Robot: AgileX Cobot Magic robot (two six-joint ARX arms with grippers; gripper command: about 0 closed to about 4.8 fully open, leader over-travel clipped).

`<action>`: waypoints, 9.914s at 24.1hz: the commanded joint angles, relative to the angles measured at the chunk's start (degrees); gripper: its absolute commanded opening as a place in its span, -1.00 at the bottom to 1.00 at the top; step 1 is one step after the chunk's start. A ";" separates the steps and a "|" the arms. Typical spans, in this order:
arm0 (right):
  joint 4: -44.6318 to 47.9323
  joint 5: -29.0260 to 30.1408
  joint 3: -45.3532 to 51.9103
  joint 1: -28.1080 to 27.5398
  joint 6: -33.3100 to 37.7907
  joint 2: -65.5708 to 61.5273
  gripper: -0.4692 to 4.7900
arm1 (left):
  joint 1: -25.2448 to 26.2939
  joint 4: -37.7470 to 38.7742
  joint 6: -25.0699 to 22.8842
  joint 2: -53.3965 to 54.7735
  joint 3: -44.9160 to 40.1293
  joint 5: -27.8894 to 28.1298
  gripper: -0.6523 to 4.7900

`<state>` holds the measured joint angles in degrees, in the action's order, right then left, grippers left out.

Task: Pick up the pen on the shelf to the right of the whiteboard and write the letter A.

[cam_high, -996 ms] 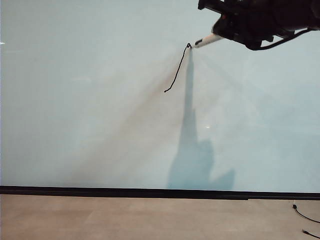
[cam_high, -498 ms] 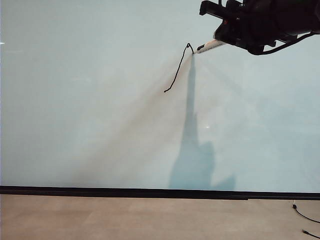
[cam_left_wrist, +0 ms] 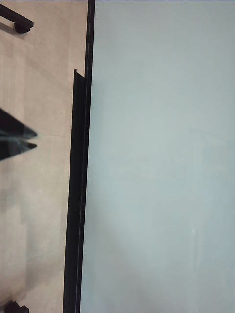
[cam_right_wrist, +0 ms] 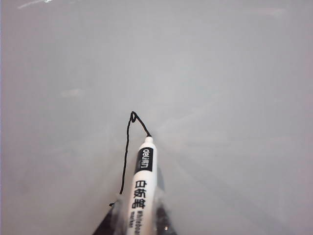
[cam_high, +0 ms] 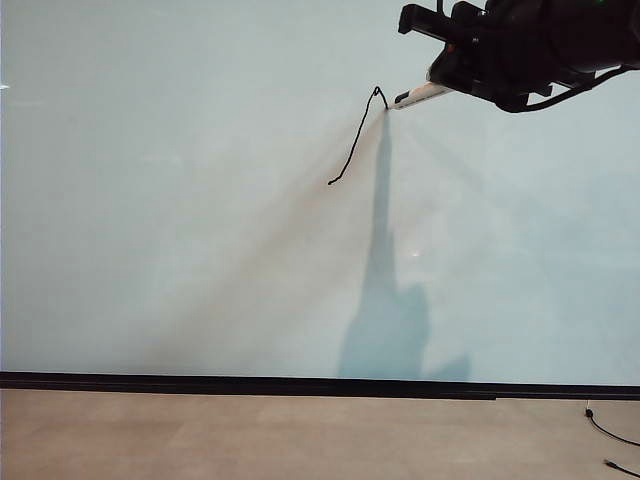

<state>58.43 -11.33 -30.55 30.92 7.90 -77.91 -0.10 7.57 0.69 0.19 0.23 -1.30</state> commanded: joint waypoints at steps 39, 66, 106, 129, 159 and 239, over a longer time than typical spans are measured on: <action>0.31 -4.76 4.85 -0.15 1.55 0.15 -0.86 | -0.02 -0.35 -0.24 0.00 0.15 0.00 -0.78; -3.19 -8.09 5.51 -0.22 3.72 0.15 -0.86 | -0.02 -0.33 -0.22 0.00 0.15 0.00 -0.78; 1.31 -7.19 6.45 8.72 -1.40 3.61 -0.86 | -0.02 -0.33 -0.22 0.00 0.15 -0.02 -0.78; -11.91 -7.21 -8.00 6.51 -10.14 -2.38 -0.86 | -0.02 -0.35 -0.22 0.00 0.15 0.00 -0.78; -18.32 -11.69 -6.34 5.16 -12.50 4.98 -0.86 | -0.02 -0.35 -0.24 0.00 0.15 0.02 -0.78; -58.01 12.26 30.51 -34.67 -12.20 77.83 -0.86 | -0.02 -0.35 -0.22 0.00 0.15 0.00 -0.78</action>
<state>-1.45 -0.10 0.19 -3.05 -4.78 -0.12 -0.12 7.57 0.71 0.16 0.23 -1.28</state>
